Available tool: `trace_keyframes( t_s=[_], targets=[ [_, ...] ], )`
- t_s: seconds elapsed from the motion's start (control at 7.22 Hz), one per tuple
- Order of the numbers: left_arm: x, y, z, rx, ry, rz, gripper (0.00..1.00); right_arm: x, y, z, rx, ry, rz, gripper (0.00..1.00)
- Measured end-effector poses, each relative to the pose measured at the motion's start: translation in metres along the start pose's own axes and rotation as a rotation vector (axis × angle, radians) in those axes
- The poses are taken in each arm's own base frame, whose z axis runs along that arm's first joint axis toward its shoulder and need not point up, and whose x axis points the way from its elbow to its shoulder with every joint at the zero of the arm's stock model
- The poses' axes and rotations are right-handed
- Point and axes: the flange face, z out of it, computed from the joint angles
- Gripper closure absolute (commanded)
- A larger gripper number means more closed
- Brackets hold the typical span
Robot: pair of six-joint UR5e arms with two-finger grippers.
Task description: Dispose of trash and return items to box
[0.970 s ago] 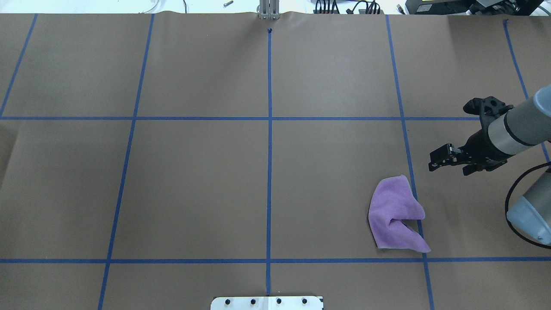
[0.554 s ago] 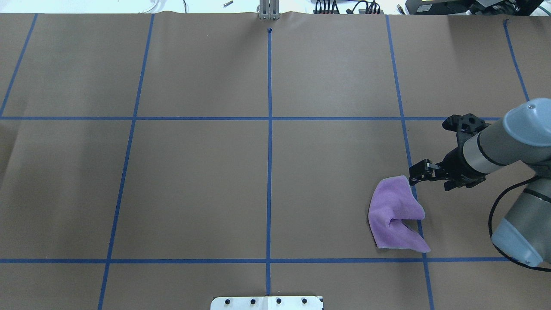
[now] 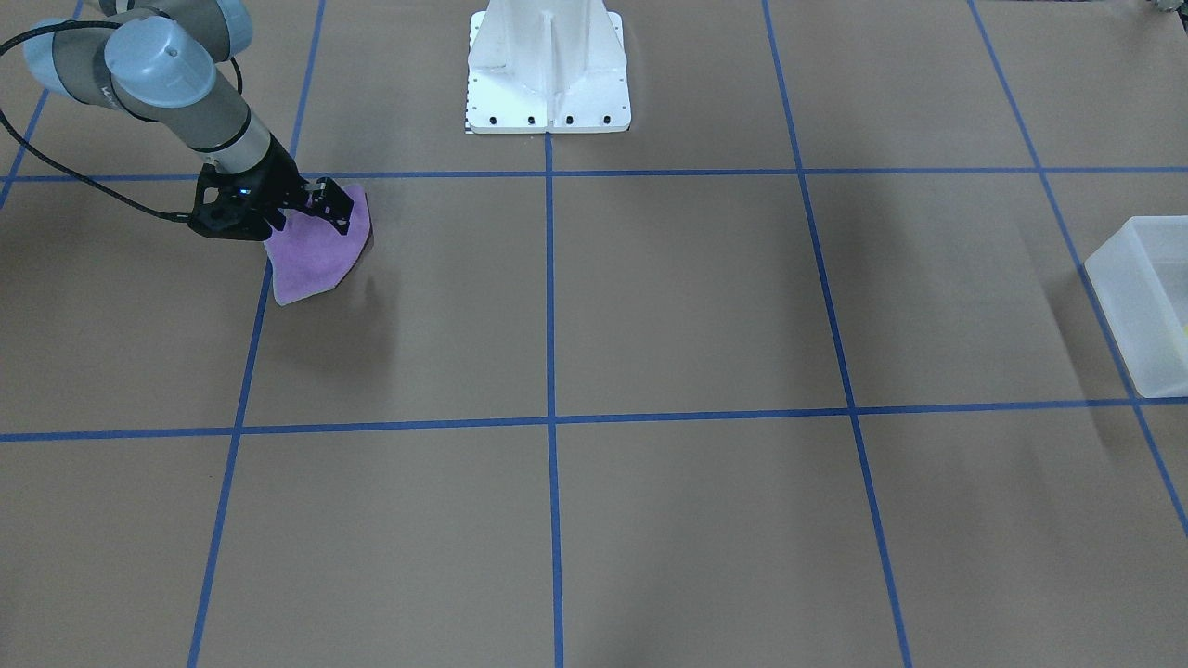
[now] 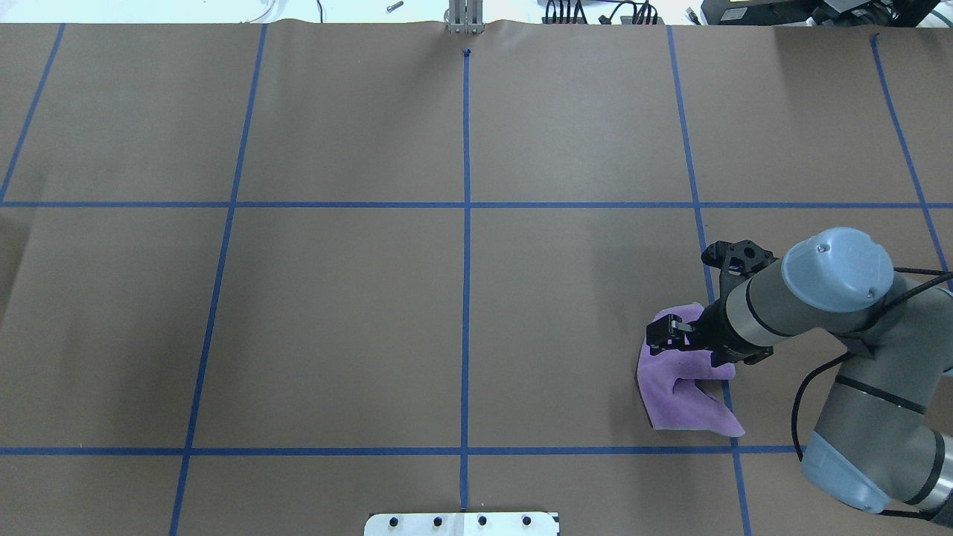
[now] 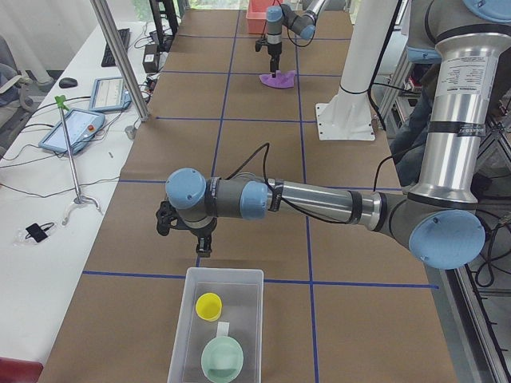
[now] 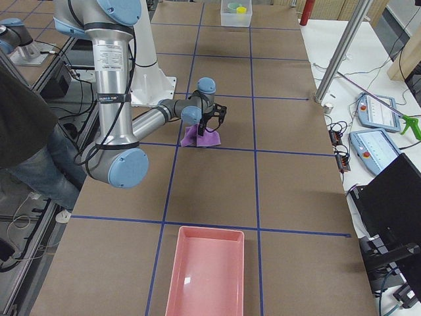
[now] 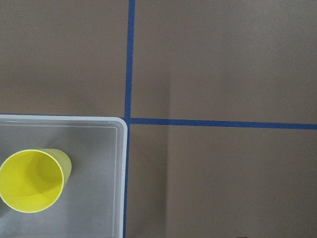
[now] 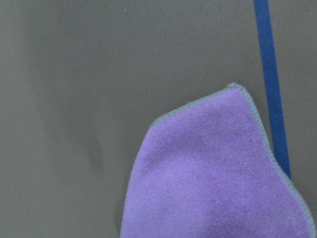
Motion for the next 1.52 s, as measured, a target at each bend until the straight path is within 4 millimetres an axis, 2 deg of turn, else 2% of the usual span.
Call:
trace_keyframes(
  t_s=[0.14,0.69,0.83,0.97,1.11,1.25,1.52],
  targets=[
    [0.004,0.001,-0.001,0.003,0.000,0.000,0.14,-0.006,0.009,0.006,0.000,0.003,0.007,1.00],
    [0.017,0.006,-0.006,0.011,0.005,-0.029,0.14,-0.006,0.016,0.000,0.002,-0.004,0.009,1.00],
    [0.022,0.006,-0.007,0.012,0.006,-0.038,0.14,-0.001,0.013,-0.011,0.009,-0.013,0.011,1.00],
    [0.033,0.007,-0.006,0.011,0.008,-0.048,0.14,0.014,0.002,-0.031,0.012,-0.023,0.010,1.00],
    [0.052,0.008,-0.003,0.005,0.010,-0.067,0.14,0.042,-0.017,-0.065,0.009,-0.043,0.002,1.00],
    [0.076,0.010,0.003,-0.005,0.014,-0.090,0.14,0.082,-0.039,-0.103,0.014,-0.063,-0.009,1.00],
    [0.138,0.017,0.023,-0.037,0.027,-0.136,0.14,0.188,-0.073,-0.167,0.056,-0.064,-0.062,1.00]
  ],
)
